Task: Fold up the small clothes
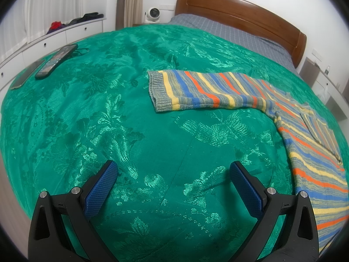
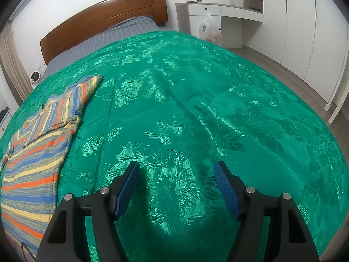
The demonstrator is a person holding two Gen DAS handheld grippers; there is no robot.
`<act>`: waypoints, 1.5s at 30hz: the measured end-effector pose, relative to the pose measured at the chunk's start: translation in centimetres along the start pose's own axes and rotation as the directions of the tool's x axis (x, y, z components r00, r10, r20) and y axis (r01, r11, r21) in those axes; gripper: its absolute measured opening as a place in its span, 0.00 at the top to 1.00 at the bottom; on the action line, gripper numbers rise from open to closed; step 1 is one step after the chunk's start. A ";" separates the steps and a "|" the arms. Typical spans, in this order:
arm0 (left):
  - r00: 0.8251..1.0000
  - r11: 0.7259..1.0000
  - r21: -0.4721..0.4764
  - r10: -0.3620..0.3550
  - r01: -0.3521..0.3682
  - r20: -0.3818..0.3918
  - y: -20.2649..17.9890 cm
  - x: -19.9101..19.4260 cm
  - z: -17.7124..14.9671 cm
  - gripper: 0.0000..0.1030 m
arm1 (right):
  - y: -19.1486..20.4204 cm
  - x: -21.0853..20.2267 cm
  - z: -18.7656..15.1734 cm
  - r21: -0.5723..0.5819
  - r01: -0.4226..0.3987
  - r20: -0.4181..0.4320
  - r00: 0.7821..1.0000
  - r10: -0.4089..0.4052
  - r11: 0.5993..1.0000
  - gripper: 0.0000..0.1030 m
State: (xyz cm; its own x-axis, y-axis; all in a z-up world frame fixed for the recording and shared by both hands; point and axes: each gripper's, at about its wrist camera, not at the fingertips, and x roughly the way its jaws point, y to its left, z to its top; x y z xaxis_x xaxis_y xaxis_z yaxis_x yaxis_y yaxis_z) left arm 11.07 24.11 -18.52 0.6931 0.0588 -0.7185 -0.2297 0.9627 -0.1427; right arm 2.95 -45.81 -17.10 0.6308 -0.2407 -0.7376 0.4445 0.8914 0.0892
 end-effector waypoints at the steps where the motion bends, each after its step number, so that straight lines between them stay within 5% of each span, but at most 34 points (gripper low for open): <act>1: 1.000 1.000 0.000 0.000 0.000 0.000 0.0 0.0 0.0 0.01 | -0.1 0.1 0.0 -0.001 0.003 0.000 1.000 -0.003 1.000 0.32; 17: 1.000 1.000 0.000 -0.006 0.006 -0.013 0.0 0.2 -0.1 0.01 | -0.2 1.0 -0.7 -0.022 0.010 0.001 1.000 -0.010 1.000 0.22; 21: 0.989 0.989 -0.067 -0.138 0.134 -0.056 1.5 -0.1 1.3 0.01 | -0.3 1.4 -0.8 -0.019 0.010 -0.003 1.000 -0.010 1.000 0.17; 23: 0.966 0.959 -0.145 -0.253 0.243 -0.052 3.4 -0.4 3.3 0.01 | -0.2 1.7 -0.8 -0.025 0.013 -0.007 1.000 -0.014 1.000 0.15; 27: 0.939 0.933 -0.171 -0.333 0.316 -0.087 4.6 1.6 7.8 0.01 | 0.0 2.0 -0.9 -0.043 0.016 0.004 1.000 -0.016 0.999 0.09; 34: 0.937 0.962 -0.170 -0.251 0.214 -0.242 4.0 9.1 12.7 0.05 | 0.0 2.2 -0.9 -0.048 0.010 0.015 1.000 -0.010 0.999 0.08; 38: 0.938 0.982 -0.136 -0.169 0.132 -0.303 2.8 11.0 13.0 0.34 | 0.2 2.3 -0.9 -0.057 0.010 0.017 1.000 -0.009 0.998 0.06; 40: 0.939 0.989 -0.101 -0.133 0.106 -0.316 2.0 11.2 13.1 0.91 | 0.2 2.4 -0.9 -0.060 0.006 0.019 1.000 -0.005 0.998 0.05; 45: 0.961 0.991 0.037 -0.115 0.128 -0.252 -2.8 7.7 15.8 0.96 | 0.2 2.4 -0.9 -0.060 -0.004 0.025 1.000 0.006 0.998 0.03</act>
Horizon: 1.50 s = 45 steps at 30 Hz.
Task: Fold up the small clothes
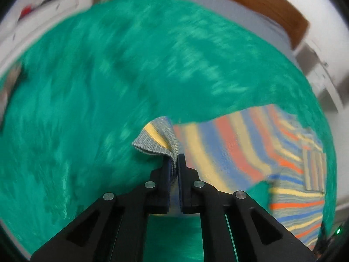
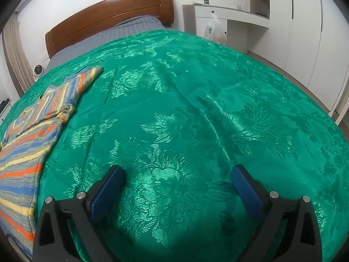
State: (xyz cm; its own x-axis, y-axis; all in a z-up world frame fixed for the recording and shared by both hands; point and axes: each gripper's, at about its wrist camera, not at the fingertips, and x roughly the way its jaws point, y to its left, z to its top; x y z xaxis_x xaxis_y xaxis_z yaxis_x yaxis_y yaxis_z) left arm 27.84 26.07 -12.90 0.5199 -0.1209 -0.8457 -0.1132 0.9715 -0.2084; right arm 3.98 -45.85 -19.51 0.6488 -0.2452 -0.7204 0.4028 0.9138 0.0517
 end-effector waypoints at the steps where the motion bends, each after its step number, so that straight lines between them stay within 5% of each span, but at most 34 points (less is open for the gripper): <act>1: 0.999 0.999 0.048 -0.021 0.019 0.032 -2.6 -1.7 0.8 0.96 | 0.0 0.0 0.0 0.000 -0.001 0.001 1.000 0.001 1.000 0.03; 4: 0.989 0.979 0.177 -0.118 0.101 0.087 -9.3 -5.3 2.1 0.96 | 0.0 0.0 -0.1 -0.002 -0.002 0.004 1.000 0.002 1.000 0.03; 11: 0.954 0.834 0.500 -0.295 0.235 0.043 -28.6 -6.2 -1.6 0.95 | 0.0 -0.1 -0.3 -0.004 -0.006 0.015 1.000 0.006 1.000 0.03; 12: 0.953 0.813 0.523 -0.302 0.255 0.005 -30.4 -5.0 -2.5 0.88 | 0.0 -0.1 -0.3 -0.004 -0.006 0.016 1.000 0.006 1.000 0.03; 15: 0.952 0.792 0.534 -0.289 0.298 -0.102 -32.7 -1.7 -6.0 0.30 | 0.0 -0.1 -0.3 -0.005 -0.004 0.015 1.000 0.005 1.000 0.03; 18: 0.951 0.809 0.505 -0.294 0.301 -0.096 -30.3 -1.5 -7.3 0.30 | 0.0 -0.2 -0.3 -0.004 -0.007 0.016 1.000 0.007 1.000 0.03; 21: 0.965 0.859 0.446 -0.257 0.252 -0.050 -25.1 -1.8 -6.9 0.18 | 0.0 -0.2 -0.4 -0.004 -0.009 0.022 1.000 0.009 1.000 0.02; 26: 0.997 0.935 0.351 -0.064 0.041 0.053 -14.3 -1.8 -7.8 0.14 | 0.0 -0.2 -0.6 -0.010 -0.007 0.033 0.999 0.007 1.000 0.02; 31: 0.982 0.962 0.237 0.096 -0.133 0.162 -7.0 -0.2 -10.3 0.10 | 0.0 -0.2 -0.7 -0.011 -0.009 0.034 0.999 0.009 1.000 0.01; 37: 0.982 0.986 0.150 0.036 -0.065 0.186 -4.0 2.0 -12.1 0.01 | 0.0 -0.3 -0.8 -0.018 -0.022 0.050 0.999 0.022 1.000 0.00; 45: 0.974 0.988 0.150 -0.005 -0.030 0.228 -4.1 2.1 -12.6 0.01 | 0.1 -0.2 -1.0 -0.023 -0.016 0.062 0.998 0.018 1.000 0.00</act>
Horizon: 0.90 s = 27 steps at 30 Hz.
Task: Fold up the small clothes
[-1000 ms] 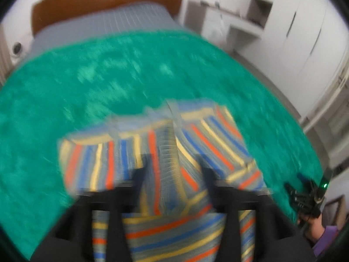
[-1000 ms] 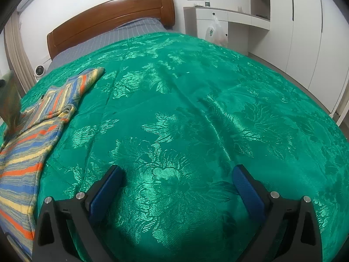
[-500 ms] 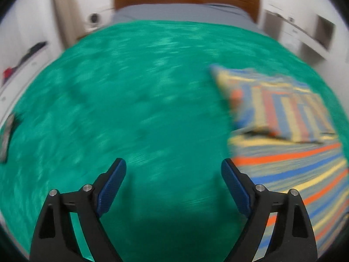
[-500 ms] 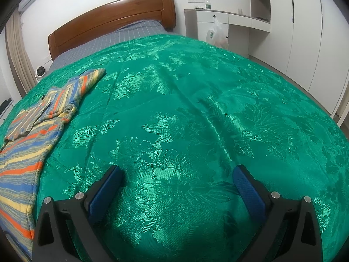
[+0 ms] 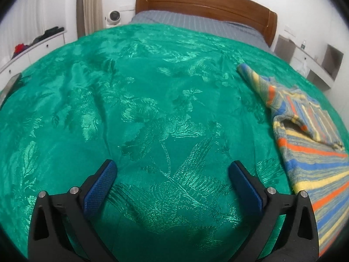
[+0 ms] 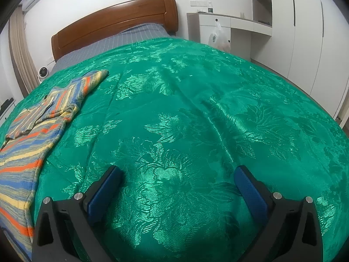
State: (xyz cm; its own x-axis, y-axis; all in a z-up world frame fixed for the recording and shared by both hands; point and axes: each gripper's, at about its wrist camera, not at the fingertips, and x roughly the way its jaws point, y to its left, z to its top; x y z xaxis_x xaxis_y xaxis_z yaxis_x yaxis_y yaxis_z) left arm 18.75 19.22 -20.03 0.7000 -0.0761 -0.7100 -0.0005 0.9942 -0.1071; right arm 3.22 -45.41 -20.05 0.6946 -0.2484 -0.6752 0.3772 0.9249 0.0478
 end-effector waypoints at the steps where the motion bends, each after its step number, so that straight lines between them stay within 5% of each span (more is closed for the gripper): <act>1: 1.000 1.000 -0.001 -0.001 0.001 0.004 0.1 -0.1 -0.1 0.01 | 0.0 0.0 0.0 0.000 0.001 0.000 1.000 -0.001 1.000 0.00; 27: 1.000 1.000 -0.013 -0.017 0.018 0.021 0.6 0.0 -0.3 0.01 | 0.2 0.2 -0.1 -0.011 0.019 0.000 1.000 -0.019 1.000 0.00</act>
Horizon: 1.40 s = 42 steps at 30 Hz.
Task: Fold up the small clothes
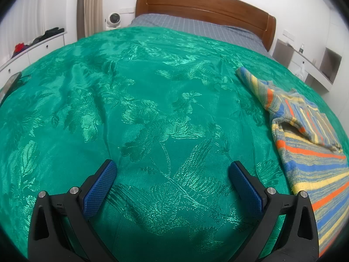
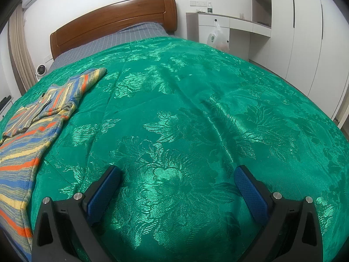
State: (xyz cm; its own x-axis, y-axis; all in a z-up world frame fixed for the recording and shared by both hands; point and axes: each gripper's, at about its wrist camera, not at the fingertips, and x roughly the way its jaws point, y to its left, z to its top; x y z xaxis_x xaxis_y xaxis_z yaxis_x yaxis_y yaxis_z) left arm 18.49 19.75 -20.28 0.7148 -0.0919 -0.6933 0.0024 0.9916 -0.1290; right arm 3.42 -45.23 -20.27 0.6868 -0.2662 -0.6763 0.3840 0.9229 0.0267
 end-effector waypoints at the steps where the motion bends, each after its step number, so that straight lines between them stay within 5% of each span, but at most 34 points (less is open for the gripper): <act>1: 1.000 1.000 0.000 0.000 0.000 0.000 0.0 0.0 0.0 0.01 | 0.0 0.0 0.0 0.000 0.000 0.000 1.000 0.000 1.000 0.00; 21: 1.000 1.000 0.000 0.000 0.000 0.000 0.0 0.1 0.0 0.01 | 0.2 0.1 0.4 -0.004 0.004 -0.028 1.000 -0.004 1.000 0.00; 24: 1.000 1.000 0.000 0.001 -0.001 0.001 0.0 0.1 0.0 0.01 | 1.1 -0.3 2.7 -0.067 0.008 -0.143 0.990 -0.018 0.998 0.04; 28: 1.000 1.000 0.001 0.002 -0.002 0.000 -0.1 0.1 0.0 0.01 | 4.7 -4.8 8.2 -0.096 -0.114 -0.064 0.992 0.108 0.989 0.04; 30: 1.000 1.000 0.000 0.001 -0.001 0.000 -0.1 0.1 0.0 0.01 | 7.2 -5.5 11.0 -0.036 -0.282 -0.073 0.957 0.279 0.959 0.04; 33: 1.000 1.000 0.001 0.004 -0.004 0.000 -0.1 0.1 0.0 0.01 | 12.1 -3.3 13.8 0.111 -0.529 -0.130 0.832 0.540 0.842 0.15; 36: 1.000 1.000 0.001 0.004 -0.004 0.000 0.0 0.1 0.0 0.01 | 18.0 1.9 14.7 0.212 -0.613 -0.243 0.721 0.649 0.761 0.40; 38: 1.000 1.000 0.001 0.004 -0.004 0.000 0.0 0.1 0.0 0.01 | 20.5 5.1 14.7 0.227 -0.599 -0.292 0.710 0.640 0.768 0.43; 42: 1.000 1.000 0.000 0.002 -0.002 0.002 0.0 0.1 0.0 0.01 | 22.8 10.2 14.5 0.244 -0.525 -0.354 0.735 0.579 0.815 0.50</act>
State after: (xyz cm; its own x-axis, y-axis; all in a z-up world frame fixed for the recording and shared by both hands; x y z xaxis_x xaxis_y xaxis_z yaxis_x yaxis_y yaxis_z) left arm 18.56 19.75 -20.32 0.7161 -0.0893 -0.6923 0.0004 0.9918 -0.1275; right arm 28.15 -30.97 -15.85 0.5085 0.4373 -0.7418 0.1032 0.8243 0.5567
